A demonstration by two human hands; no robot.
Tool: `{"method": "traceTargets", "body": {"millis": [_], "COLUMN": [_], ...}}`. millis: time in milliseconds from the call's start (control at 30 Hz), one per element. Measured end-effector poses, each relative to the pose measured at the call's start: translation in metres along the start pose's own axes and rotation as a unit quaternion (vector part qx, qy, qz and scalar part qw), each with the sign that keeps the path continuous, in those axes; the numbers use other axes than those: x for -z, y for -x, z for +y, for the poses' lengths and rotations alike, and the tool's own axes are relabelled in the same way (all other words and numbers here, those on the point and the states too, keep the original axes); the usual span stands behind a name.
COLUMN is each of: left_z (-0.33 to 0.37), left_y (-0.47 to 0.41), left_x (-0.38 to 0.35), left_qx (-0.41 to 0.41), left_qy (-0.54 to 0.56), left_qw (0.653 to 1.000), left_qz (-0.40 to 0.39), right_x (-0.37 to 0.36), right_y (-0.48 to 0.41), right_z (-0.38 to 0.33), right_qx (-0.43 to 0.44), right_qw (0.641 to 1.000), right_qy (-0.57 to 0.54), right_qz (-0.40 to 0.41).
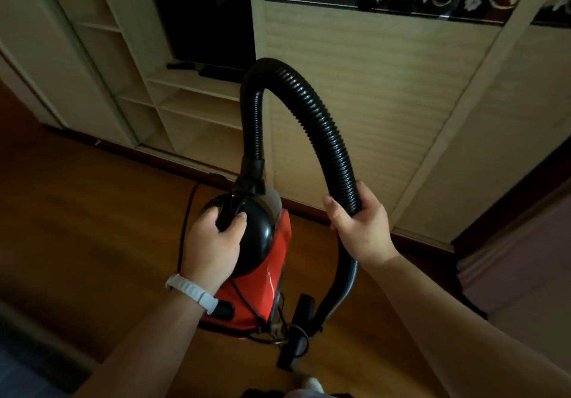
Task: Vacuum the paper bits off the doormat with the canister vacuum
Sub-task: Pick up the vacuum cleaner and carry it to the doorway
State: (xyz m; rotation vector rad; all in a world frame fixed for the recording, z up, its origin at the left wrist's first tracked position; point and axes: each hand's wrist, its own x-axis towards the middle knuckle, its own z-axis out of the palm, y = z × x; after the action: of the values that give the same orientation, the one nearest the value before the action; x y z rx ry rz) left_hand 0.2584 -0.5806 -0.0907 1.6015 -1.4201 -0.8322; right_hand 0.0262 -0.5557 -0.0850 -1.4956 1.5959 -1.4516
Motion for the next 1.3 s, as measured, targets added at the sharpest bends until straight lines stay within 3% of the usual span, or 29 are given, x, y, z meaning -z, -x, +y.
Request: {"method": "traceTargets", "body": {"millis": [367,900,1300], "left_z": [0.000,-0.097,-0.149], "left_y": [-0.097,-0.314,-0.398], "left_x": [0.006,0.159,0.260], "left_qx": [0.044,0.100,0.152], "left_qy": [0.035,0.020,0.024], "left_qw": [0.997,0.986,0.966], "left_qz": [0.047,0.132,0.208], "right_x": [-0.059,-0.329,-0.491], "right_y": [-0.103,-0.250,-0.324], "right_z": [0.010,-0.033,-0.086], "right_qx": [0.014,0.000,0.018], "right_qw": [0.996,0.989,0.973], "right_qy": [-0.031,-0.024,-0.039], "right_qz": [-0.076,-0.148,-0.227]}}
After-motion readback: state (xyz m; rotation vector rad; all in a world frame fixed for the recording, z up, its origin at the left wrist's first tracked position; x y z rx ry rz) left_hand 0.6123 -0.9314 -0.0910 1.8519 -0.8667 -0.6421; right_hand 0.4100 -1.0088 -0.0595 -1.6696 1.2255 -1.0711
